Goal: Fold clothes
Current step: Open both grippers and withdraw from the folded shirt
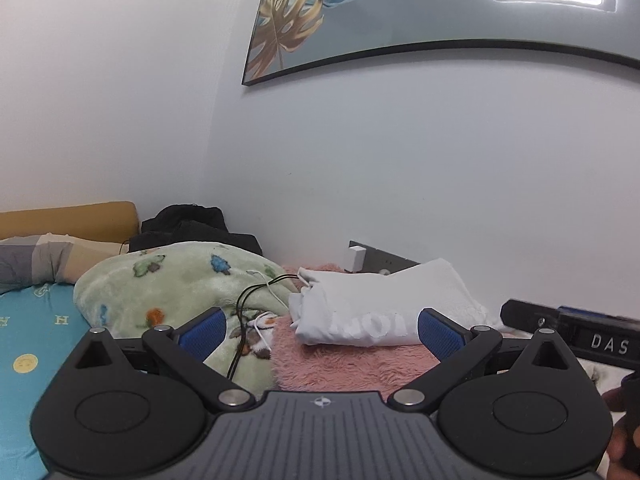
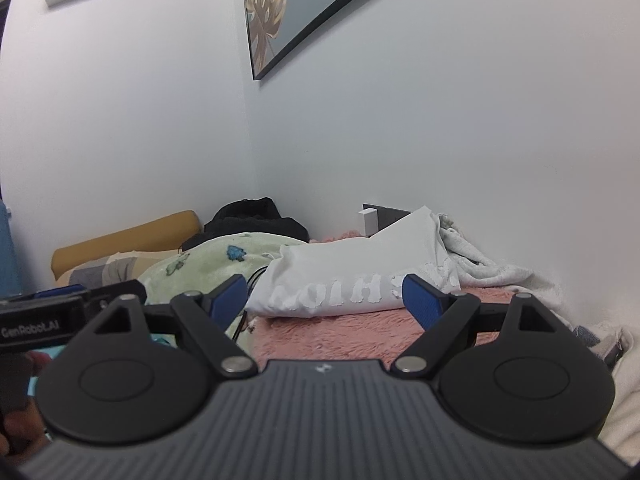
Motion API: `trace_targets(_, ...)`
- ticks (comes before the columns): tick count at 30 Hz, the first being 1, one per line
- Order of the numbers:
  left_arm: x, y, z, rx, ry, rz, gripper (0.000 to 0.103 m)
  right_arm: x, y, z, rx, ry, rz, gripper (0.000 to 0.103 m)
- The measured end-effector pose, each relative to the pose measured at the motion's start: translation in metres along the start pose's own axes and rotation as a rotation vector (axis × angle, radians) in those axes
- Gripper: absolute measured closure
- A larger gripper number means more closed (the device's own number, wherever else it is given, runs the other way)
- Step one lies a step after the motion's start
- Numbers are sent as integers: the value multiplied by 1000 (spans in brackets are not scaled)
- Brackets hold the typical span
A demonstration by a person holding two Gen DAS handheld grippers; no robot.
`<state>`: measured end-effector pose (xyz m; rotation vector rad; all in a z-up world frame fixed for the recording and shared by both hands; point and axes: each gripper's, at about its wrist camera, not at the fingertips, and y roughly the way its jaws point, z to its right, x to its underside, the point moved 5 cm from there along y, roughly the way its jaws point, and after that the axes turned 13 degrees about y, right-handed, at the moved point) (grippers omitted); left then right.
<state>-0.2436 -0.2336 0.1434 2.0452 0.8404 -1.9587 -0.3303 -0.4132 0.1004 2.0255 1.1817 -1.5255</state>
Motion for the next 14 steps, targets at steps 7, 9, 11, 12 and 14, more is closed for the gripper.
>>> trace_targets(7,-1,-3,1,-15,11,5,0,5,3,-5,1,-17,-9,17)
trace_targets(9,-1,-4,2,-11,13,9,0,4,3,-4,7,-20,-3,17)
trace_targets(11,-2,-5,3,-8,15,14,0,3,2,-4,12,-22,0,17)
trace_targets(12,-1,-6,4,-7,16,14,0,2,1,-4,13,-24,2,17)
trace_targets(14,-1,-7,5,-7,21,12,0,2,0,-4,17,-33,4,17)
